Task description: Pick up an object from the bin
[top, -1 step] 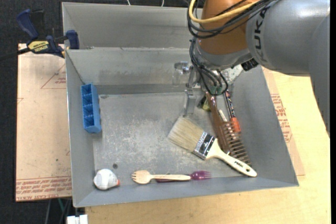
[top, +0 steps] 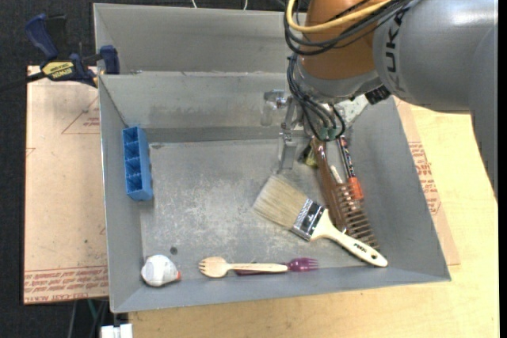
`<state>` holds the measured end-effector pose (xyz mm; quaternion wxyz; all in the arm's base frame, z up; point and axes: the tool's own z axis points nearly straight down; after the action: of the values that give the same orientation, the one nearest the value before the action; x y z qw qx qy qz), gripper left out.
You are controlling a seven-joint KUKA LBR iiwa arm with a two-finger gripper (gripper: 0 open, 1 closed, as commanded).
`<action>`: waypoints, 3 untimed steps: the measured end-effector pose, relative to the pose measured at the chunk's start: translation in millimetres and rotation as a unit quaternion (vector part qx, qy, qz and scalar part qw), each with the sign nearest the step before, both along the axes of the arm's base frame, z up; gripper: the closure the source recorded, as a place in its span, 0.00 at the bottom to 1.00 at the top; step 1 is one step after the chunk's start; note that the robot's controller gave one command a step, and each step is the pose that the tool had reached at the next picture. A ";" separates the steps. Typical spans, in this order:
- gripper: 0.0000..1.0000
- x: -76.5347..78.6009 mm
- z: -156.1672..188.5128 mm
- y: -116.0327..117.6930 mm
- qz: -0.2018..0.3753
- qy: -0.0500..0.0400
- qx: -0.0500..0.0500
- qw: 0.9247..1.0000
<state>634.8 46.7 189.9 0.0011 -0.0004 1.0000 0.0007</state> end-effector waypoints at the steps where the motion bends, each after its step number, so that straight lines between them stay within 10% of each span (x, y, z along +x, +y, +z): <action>1: 0.00 -64.1 -122.4 -68.5 0.017 0.003 0.001 1.000; 2: 0.00 -82.9 -73.4 -60.3 0.074 -0.007 0.001 0.997; 3: 0.00 -77.3 -90.7 -36.9 0.010 0.000 0.002 1.000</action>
Offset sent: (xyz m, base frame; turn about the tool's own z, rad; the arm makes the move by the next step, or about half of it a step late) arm -0.0836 -0.0611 -0.0735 -0.1494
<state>557.5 9.8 99.2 0.0009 -0.0106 0.9999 0.0027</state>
